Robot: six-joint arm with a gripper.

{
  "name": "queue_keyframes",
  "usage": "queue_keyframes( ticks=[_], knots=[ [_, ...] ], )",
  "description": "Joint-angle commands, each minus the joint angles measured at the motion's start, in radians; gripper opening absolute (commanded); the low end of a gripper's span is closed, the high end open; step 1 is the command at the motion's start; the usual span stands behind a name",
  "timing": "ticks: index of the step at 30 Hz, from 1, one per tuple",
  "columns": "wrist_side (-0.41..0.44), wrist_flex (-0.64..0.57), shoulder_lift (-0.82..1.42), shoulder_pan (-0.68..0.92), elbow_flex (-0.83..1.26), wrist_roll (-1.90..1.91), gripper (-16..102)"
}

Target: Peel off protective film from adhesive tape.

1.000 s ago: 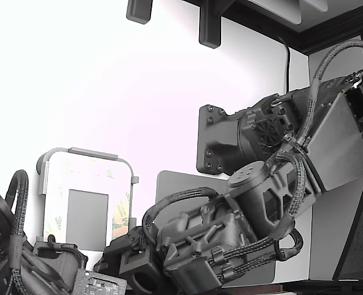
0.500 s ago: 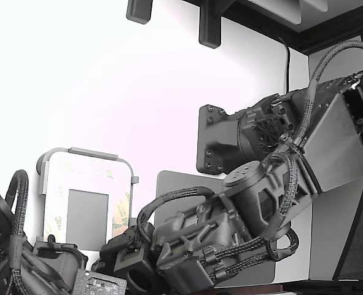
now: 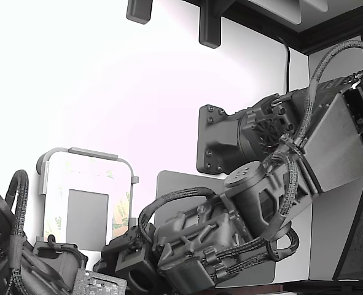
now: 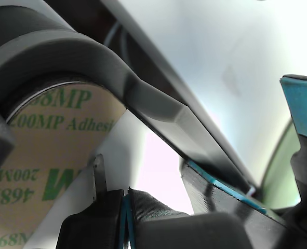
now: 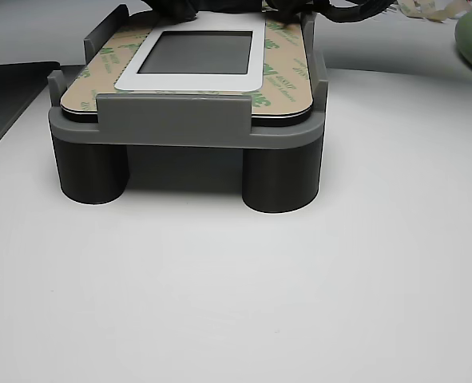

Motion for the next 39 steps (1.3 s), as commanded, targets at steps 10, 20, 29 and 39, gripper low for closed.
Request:
queue_keyframes(
  ticks=[10,20,29,39],
  knots=[
    [-0.003,-0.009,0.037,-0.003,-0.008,0.014,-11],
    [0.005,-0.005,0.034,0.006,-0.020,0.011,-11],
    [-0.009,-0.015,0.009,-0.014,-0.031,-0.025,-11],
    [-0.011,-0.020,0.026,-0.012,-0.006,-0.012,-11]
  ],
)
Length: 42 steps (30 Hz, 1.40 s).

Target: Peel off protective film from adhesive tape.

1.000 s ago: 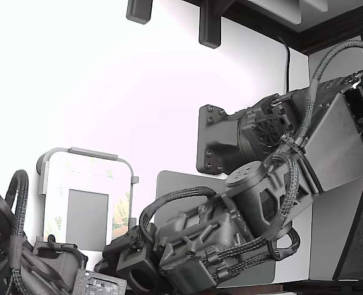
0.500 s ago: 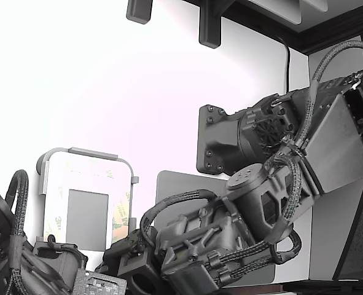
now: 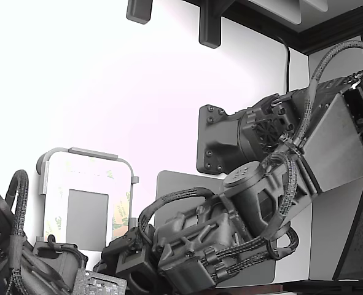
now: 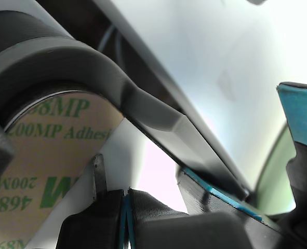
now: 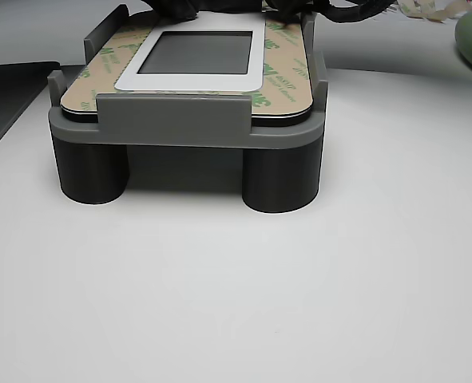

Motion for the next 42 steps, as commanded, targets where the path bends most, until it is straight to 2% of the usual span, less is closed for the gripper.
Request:
queue_keyframes(
  ticks=[1,42],
  knots=[
    [0.000,0.003,0.029,-0.011,-0.018,0.005,-11],
    [0.021,0.051,0.035,0.011,-0.052,0.009,-11]
  ],
)
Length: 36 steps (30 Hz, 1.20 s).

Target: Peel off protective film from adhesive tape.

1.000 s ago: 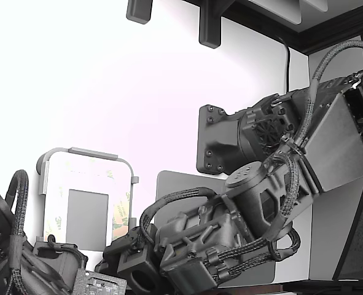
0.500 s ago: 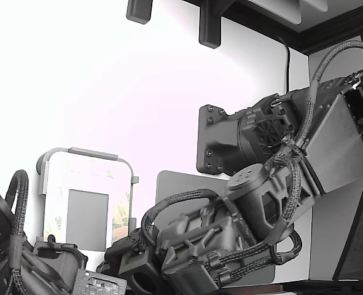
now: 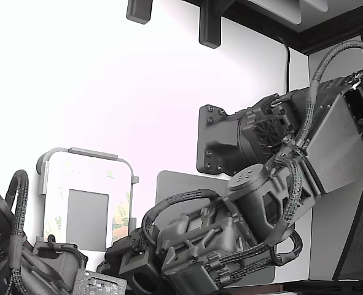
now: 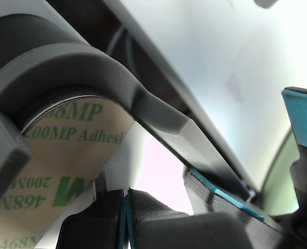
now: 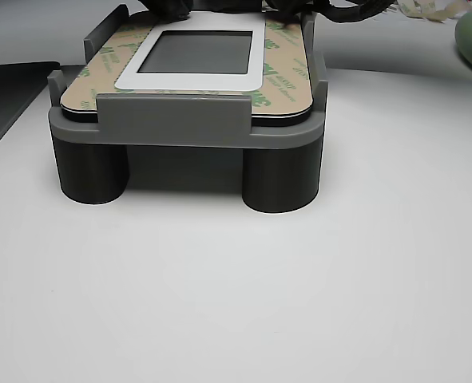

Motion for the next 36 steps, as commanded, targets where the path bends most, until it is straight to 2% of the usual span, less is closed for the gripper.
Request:
queue_keyframes(
  ticks=[1,36],
  knots=[
    [0.000,-0.002,0.026,-0.006,-0.032,-0.002,-11],
    [0.002,0.006,0.011,-0.009,-0.063,-0.031,-11]
  ],
)
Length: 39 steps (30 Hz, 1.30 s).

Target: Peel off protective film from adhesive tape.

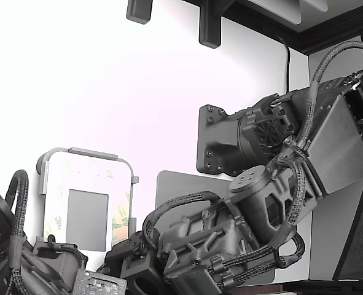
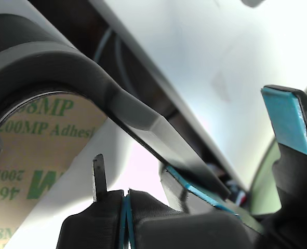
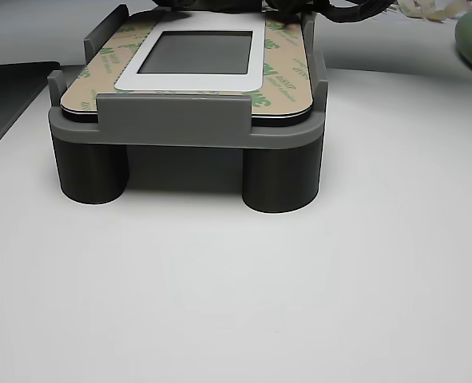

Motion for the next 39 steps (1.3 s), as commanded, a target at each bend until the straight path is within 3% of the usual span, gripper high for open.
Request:
queue_keyframes(
  ticks=[1,39],
  knots=[
    [-0.002,-0.006,0.015,-0.017,-0.031,-0.014,-11],
    [-0.020,-0.049,0.043,-0.020,0.029,-0.014,-11]
  ],
)
